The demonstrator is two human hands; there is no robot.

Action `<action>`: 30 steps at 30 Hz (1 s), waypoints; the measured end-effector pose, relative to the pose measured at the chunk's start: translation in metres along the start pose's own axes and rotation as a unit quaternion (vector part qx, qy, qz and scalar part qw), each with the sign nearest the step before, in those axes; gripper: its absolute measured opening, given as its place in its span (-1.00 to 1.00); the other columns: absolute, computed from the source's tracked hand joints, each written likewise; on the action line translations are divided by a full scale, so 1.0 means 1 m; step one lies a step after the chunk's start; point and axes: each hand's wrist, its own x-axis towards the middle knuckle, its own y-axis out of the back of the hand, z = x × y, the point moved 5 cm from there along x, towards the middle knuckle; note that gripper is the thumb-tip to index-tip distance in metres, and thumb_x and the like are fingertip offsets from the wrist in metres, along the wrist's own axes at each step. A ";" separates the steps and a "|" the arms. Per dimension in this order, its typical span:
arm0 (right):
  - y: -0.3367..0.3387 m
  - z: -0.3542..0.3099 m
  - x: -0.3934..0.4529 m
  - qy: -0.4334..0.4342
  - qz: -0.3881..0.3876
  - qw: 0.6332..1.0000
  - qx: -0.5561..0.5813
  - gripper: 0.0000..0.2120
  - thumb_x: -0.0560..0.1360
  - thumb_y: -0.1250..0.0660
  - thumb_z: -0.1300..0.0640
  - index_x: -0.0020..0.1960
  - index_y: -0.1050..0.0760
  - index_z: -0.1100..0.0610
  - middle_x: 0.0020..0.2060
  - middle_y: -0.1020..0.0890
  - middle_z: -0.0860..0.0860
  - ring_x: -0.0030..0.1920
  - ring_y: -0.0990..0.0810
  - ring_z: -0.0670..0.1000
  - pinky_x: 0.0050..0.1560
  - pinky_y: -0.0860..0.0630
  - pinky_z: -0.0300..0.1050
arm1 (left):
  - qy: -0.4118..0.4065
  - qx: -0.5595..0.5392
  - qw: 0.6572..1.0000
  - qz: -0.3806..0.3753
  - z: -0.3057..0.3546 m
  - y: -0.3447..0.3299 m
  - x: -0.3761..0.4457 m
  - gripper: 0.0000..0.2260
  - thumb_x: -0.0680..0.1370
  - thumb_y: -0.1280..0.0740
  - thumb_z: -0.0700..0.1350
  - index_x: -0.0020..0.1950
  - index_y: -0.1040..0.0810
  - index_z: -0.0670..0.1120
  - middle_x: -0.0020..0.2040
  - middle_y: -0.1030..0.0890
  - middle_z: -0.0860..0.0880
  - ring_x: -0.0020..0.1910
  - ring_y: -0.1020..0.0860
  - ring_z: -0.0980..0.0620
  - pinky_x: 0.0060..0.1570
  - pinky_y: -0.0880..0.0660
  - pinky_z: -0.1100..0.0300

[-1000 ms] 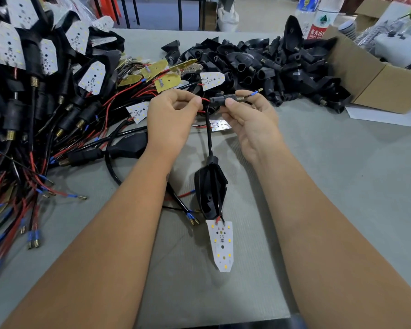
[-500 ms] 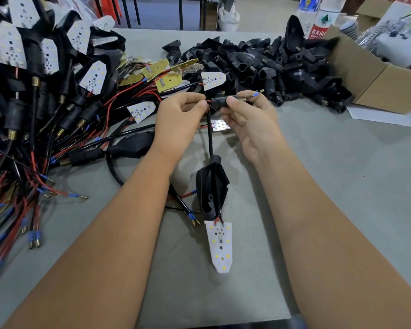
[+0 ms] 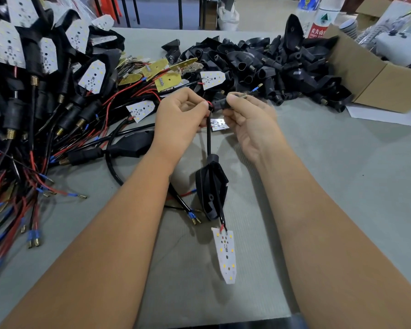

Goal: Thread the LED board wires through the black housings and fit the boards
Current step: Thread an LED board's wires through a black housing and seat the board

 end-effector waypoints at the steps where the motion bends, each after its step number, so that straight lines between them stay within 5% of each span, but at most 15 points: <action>1: 0.000 0.000 0.000 -0.006 -0.001 1.000 0.005 -0.91 0.53 -0.35 0.30 -0.15 -0.51 0.20 -0.31 -0.56 0.06 -0.33 -0.51 -0.07 -0.22 -0.51 -0.25 | -0.001 0.004 1.000 -0.003 0.000 0.000 0.000 -0.80 0.54 -0.35 -0.24 -0.27 -0.53 -0.04 -0.35 -0.62 0.03 -0.39 -0.58 0.15 -0.38 -0.49 0.31; 9: 0.000 0.002 0.001 0.009 0.014 1.000 -0.013 -0.76 0.54 -0.39 0.16 -0.21 -0.35 0.15 -0.34 -0.50 0.08 -0.39 -0.49 -0.07 -0.29 -0.48 -0.22 | -0.039 0.038 0.998 -0.023 0.004 -0.007 -0.001 -0.81 0.53 -0.34 -0.26 -0.23 -0.58 -0.03 -0.34 -0.61 -0.01 -0.36 -0.58 0.10 -0.25 -0.58 0.16; 16: 0.004 0.001 0.000 0.020 0.037 0.999 -0.008 -0.78 0.54 -0.39 0.13 -0.16 -0.36 0.15 -0.27 -0.55 0.10 -0.34 -0.53 -0.06 -0.22 -0.52 -0.20 | 0.045 -0.001 0.998 -0.037 -0.004 -0.013 -0.001 -0.95 0.56 -0.37 -0.14 -0.05 -0.63 -0.03 -0.24 -0.71 -0.02 -0.23 -0.65 0.07 -0.25 -0.56 0.24; 19: 0.003 0.001 0.000 0.021 0.034 0.999 -0.007 -0.79 0.56 -0.36 0.13 -0.12 -0.34 0.16 -0.13 -0.59 0.20 -0.30 -0.58 0.00 -0.24 -0.54 -0.19 | 0.038 0.022 0.999 -0.026 -0.006 -0.011 -0.002 -0.92 0.54 -0.40 -0.18 -0.12 -0.63 -0.03 -0.28 -0.70 0.00 -0.23 -0.67 0.03 -0.23 -0.58 0.21; 24: -0.001 0.001 0.000 0.041 0.016 0.997 -0.060 -0.78 0.55 -0.37 0.18 -0.14 -0.33 0.15 -0.17 -0.59 0.22 -0.34 -0.54 0.02 -0.29 -0.49 -0.17 | 0.016 0.056 0.998 -0.021 -0.006 -0.010 -0.001 -0.87 0.55 -0.37 -0.23 -0.12 -0.65 -0.04 -0.29 -0.69 0.00 -0.26 -0.66 0.06 -0.05 -0.63 0.08; 30: 0.006 0.002 0.002 0.028 0.047 0.998 0.006 -0.81 0.55 -0.37 0.18 -0.14 -0.36 0.16 -0.21 -0.59 0.12 -0.30 -0.63 -0.02 -0.22 -0.58 -0.20 | 0.066 0.024 0.996 -0.063 -0.007 -0.014 -0.003 -0.85 0.49 -0.38 -0.25 -0.14 -0.65 0.00 -0.31 -0.69 0.01 -0.30 -0.65 0.10 -0.18 -0.60 0.20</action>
